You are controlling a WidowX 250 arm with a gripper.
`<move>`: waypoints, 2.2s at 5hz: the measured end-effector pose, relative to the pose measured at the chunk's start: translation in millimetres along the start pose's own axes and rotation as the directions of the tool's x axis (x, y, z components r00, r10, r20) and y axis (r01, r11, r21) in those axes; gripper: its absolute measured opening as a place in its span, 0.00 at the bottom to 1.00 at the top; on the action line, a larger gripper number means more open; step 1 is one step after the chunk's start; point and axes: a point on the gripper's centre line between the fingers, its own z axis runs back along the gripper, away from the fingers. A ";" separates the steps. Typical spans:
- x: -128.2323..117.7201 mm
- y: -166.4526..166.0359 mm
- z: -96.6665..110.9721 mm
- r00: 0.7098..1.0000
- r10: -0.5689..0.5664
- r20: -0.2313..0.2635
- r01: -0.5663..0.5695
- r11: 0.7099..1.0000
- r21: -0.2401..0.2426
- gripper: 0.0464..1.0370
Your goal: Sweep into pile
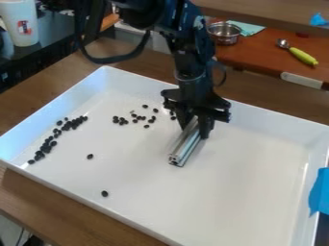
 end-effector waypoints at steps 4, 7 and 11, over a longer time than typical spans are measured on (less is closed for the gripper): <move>6.4 60.9 -0.7 0.995 0.073 -0.075 -0.069 0.996 0.049 0.34; -4.5 116.6 6.6 0.985 0.171 -0.030 -0.169 0.984 0.060 0.34; -22.4 163.4 14.6 0.825 0.564 0.025 -0.565 0.824 0.051 0.34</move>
